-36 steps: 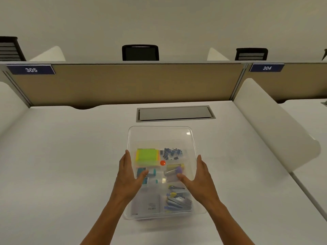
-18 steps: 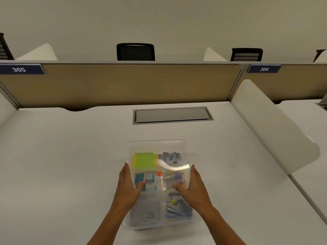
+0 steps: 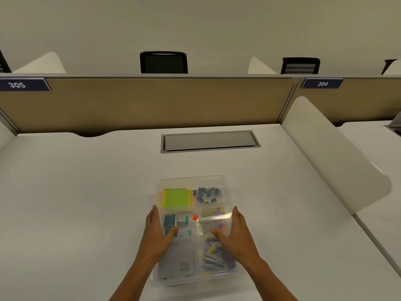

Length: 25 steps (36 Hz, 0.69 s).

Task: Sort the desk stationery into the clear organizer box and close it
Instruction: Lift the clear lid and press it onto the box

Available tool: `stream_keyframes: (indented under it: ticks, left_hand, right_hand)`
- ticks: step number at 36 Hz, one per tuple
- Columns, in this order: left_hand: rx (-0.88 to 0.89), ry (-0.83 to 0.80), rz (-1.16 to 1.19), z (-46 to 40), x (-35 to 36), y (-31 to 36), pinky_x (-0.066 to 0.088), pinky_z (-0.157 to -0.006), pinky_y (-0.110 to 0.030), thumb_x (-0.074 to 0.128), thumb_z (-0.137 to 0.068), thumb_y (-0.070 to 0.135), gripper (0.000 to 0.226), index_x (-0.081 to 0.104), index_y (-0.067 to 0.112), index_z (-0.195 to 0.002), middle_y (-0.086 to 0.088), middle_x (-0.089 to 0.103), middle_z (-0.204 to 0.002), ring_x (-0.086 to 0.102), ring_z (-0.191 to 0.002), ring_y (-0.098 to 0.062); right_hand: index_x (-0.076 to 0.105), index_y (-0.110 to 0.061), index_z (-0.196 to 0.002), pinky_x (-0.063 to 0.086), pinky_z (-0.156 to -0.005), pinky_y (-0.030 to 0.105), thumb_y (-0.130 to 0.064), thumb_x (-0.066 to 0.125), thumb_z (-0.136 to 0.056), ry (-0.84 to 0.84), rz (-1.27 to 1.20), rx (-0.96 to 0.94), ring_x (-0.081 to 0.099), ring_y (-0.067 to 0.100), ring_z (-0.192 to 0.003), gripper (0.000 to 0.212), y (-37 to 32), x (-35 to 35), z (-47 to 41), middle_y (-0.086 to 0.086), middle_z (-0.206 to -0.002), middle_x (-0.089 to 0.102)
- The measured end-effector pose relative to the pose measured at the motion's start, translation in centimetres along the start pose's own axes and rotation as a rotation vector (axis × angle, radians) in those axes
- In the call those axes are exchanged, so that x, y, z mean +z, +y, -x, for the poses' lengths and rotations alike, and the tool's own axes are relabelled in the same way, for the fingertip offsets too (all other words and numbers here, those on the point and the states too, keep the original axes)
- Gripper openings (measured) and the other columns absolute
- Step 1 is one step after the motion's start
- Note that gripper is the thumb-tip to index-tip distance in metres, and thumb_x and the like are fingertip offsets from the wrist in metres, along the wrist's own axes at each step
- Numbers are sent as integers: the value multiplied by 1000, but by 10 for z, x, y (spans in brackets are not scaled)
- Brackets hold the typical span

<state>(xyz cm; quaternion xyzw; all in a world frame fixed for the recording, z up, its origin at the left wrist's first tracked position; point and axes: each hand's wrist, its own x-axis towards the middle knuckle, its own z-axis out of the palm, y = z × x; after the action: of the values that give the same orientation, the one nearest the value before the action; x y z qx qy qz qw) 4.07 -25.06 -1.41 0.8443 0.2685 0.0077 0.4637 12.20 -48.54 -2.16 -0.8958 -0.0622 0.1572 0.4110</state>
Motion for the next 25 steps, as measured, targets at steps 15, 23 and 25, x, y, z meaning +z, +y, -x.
stream_keyframes:
  ticks: [15, 23, 25]
  left_hand:
    - [-70, 153, -42, 31, 2, -16, 49, -95, -45, 62, -87, 48, 78, 23, 22, -150, -6, 40, -143, 48, -125, -28]
    - [-137, 188, -19, 53, 9, -18, 51, -92, -47, 50, -89, 56, 69, 30, 26, -148, -6, 48, -135, 53, -119, -28]
    - [-146, 194, -9, 55, 11, -17, 51, -94, -49, 49, -89, 58, 70, 30, 27, -148, -6, 50, -139, 54, -121, -29]
  right_hand:
    - [27, -29, -149, 57, -83, 30, -76, 42, -86, 209, 295, 15, 57, 15, -108, 81, 13, 0, 17, -2, -131, 49]
    - [24, -30, -151, 59, -83, 32, -70, 40, -91, 208, 255, -46, 63, 20, -102, 74, 18, -1, 20, 0, -130, 51]
    - [24, -32, -150, 59, -81, 33, -71, 38, -91, 211, 276, -53, 63, 18, -98, 72, 18, -1, 21, 0, -125, 54]
